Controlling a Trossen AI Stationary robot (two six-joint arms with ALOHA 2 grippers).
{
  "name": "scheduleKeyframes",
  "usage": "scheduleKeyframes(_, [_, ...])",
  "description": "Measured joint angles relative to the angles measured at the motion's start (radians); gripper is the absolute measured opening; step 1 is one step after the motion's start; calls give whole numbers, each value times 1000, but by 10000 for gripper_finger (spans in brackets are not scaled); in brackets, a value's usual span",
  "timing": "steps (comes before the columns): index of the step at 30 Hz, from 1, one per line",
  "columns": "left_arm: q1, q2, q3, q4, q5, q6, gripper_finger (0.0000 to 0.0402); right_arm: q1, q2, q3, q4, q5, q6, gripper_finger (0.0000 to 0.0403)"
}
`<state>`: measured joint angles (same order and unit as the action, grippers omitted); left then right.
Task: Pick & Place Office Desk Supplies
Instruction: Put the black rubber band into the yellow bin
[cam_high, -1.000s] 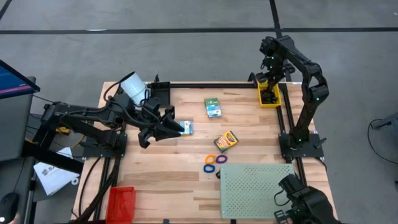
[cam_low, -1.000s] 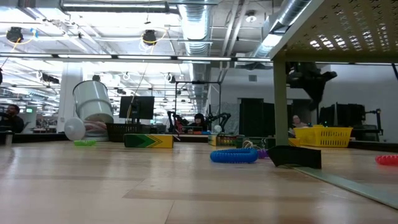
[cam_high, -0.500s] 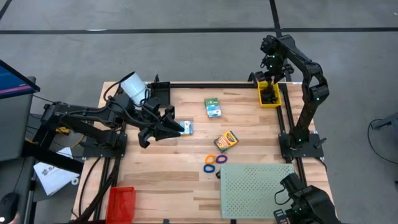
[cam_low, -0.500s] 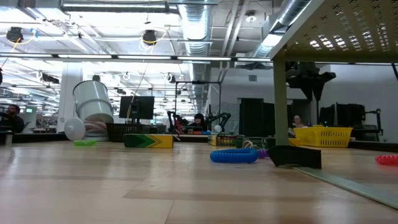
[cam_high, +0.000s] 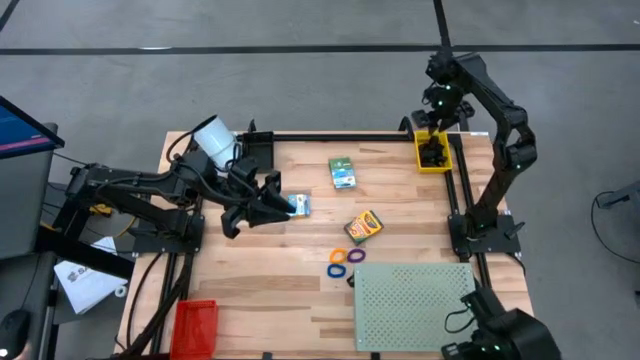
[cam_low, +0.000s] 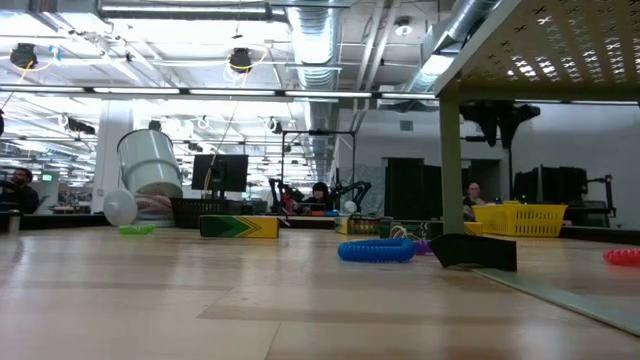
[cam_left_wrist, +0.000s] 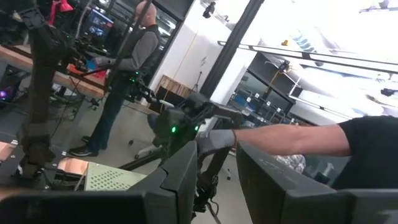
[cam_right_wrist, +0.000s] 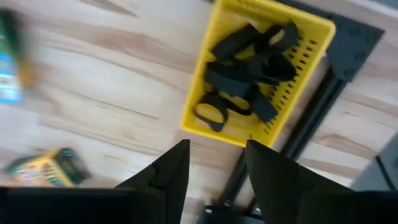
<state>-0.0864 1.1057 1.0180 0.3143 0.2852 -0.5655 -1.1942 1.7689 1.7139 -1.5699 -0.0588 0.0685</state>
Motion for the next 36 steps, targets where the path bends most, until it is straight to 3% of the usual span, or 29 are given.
scheduleKeyframes(3, [0,-1,0,-33,5,0,108,3,-50,36,7,-89,11,155])
scheduleKeyframes(7, [0,-1,0,-164,4,7,108,32,-122,101,68,-292,62,155])
scheduleKeyframes(11, [-9,13,0,-365,-22,41,108,100,-218,154,228,-501,139,155])
scheduleKeyframes(14, [-46,36,0,-551,-71,125,108,182,-285,180,393,-571,210,155])
scheduleKeyframes(18, [-138,98,-1,-725,-127,222,108,303,-363,206,583,-577,329,154])
scheduleKeyframes(23, [-285,201,-1,-731,-204,270,114,434,-443,224,754,-567,453,154])
scheduleKeyframes(30, [-441,406,0,-507,-416,262,155,599,-529,225,905,-488,508,154])
scheduleKeyframes(33, [-459,495,0,-389,-546,240,180,651,-550,225,920,-457,508,154])
scheduleKeyframes(36, [-445,574,0,-270,-601,229,204,691,-556,225,924,-444,508,154])
